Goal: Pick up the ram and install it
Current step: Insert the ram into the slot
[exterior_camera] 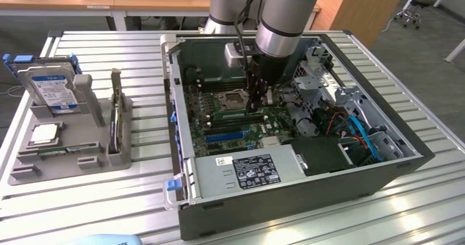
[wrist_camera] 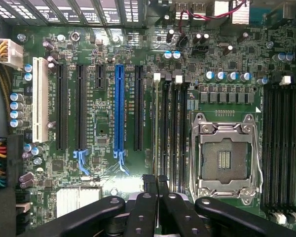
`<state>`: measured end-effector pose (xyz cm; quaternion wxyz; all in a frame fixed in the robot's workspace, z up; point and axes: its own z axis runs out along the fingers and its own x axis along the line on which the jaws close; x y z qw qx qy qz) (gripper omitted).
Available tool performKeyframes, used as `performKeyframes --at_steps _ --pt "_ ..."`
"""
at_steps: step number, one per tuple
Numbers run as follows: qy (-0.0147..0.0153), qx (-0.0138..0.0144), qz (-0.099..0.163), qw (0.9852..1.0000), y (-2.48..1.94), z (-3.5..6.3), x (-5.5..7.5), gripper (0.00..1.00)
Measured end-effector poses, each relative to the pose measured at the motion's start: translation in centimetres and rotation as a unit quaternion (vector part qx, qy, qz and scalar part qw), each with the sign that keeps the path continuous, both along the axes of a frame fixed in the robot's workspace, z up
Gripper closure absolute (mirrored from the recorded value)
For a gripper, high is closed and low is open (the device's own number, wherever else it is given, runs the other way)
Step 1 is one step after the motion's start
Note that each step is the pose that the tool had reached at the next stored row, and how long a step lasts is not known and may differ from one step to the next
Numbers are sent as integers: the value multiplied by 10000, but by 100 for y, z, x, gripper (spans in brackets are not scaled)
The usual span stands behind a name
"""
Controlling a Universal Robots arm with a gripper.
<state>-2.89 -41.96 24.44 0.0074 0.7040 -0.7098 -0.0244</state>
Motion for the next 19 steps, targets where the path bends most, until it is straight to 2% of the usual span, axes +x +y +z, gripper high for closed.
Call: performKeyframes --at_steps 19 --pt "-1 2 -9 10000 22 -35 -11 89"
